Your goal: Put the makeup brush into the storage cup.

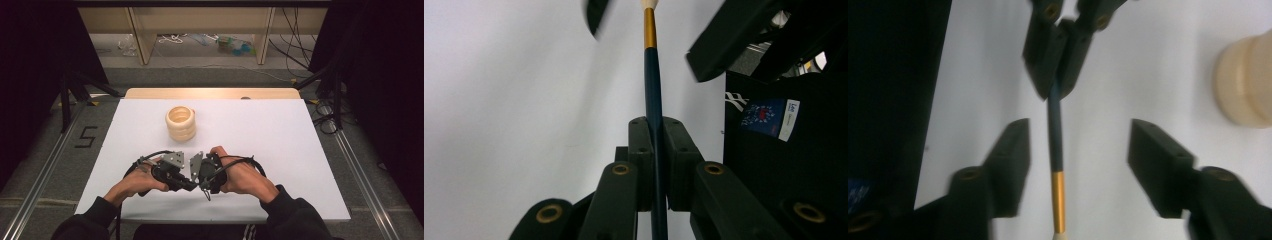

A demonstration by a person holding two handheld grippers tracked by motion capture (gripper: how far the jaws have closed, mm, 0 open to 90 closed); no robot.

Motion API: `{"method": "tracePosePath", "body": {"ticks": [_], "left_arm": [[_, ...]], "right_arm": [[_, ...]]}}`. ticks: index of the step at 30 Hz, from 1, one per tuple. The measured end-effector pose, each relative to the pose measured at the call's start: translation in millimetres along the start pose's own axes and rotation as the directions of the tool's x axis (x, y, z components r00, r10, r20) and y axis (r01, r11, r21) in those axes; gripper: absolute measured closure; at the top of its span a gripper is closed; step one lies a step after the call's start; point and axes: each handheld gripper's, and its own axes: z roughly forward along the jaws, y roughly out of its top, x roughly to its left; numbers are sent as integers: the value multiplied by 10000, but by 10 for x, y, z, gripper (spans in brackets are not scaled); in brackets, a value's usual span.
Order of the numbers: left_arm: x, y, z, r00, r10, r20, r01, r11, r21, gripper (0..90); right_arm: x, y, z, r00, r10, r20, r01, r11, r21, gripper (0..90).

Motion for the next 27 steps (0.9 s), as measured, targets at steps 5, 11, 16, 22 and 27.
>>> {"method": "tracePosePath", "body": {"ticks": [5, 11, 16, 22, 27], "left_arm": [[36, -82, -61, 9992, -177, -347, 168, 9996, -243, 840], [70, -149, -117, 9953, -460, -848, 410, 9973, -602, 840], [84, -160, -161, 9879, -692, -1387, 546, 9928, -1066, 840], [78, -175, -205, 9740, -1227, -1905, 868, 9786, -1863, 840], [66, -193, -223, 9585, -1697, -2291, 1105, 9619, -2502, 840]], "right_arm": [[-75, -91, -104, 9906, 1017, 920, -916, 9899, -1080, 240], [-138, -210, -169, 9647, 2370, 1151, -2027, 9466, -2508, 213], [-199, -330, -253, 9188, 3608, 1600, -2871, 8892, -3562, 205], [-225, -507, -341, 8453, 5124, 1513, -3929, 7881, -4738, 186], [-236, -654, -377, 7870, 6065, 1132, -4646, 7033, -5380, 170]]}}
